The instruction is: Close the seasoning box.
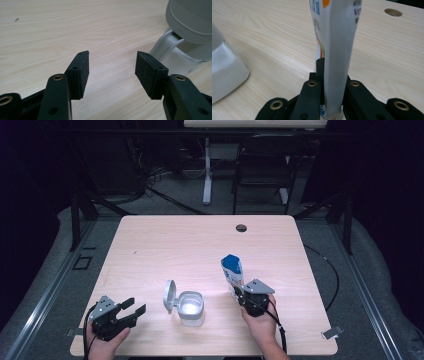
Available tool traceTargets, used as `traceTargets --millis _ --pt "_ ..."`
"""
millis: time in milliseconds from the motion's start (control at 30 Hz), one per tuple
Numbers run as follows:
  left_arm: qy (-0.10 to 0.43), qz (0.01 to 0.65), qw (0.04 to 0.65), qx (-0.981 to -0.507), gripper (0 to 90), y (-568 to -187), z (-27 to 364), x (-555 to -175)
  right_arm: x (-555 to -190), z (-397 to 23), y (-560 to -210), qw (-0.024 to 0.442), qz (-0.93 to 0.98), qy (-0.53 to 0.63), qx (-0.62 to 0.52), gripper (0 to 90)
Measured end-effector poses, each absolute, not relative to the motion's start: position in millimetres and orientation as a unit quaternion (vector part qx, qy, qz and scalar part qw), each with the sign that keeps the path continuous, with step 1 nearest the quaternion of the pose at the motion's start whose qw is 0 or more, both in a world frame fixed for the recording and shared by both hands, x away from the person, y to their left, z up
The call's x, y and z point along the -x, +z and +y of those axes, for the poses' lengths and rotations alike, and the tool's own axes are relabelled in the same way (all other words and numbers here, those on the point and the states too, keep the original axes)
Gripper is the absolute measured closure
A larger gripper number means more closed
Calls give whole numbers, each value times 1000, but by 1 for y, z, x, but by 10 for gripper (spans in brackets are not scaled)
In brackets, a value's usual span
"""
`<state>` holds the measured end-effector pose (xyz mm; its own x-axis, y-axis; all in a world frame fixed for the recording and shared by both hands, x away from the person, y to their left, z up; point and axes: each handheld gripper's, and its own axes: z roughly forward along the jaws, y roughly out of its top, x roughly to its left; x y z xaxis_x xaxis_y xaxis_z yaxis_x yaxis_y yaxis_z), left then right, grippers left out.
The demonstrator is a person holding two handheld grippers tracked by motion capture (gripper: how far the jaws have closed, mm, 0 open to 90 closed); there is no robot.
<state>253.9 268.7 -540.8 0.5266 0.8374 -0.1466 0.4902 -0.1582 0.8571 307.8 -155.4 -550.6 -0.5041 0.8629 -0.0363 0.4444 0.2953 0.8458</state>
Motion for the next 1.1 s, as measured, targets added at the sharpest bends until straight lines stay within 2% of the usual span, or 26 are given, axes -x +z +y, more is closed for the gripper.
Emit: traceTargets --millis 233,800,1100 --pt "185 445 470 -739 469 -536 267 -255 -309 -159 -551 240 754 418 -446 851" --pt "186 431 474 -745 499 -529 259 -253 -293 -167 -554 249 763 407 -436 676" --pt "187 422 475 -749 501 -523 253 -251 -279 -168 -554 270 766 406 -420 579"
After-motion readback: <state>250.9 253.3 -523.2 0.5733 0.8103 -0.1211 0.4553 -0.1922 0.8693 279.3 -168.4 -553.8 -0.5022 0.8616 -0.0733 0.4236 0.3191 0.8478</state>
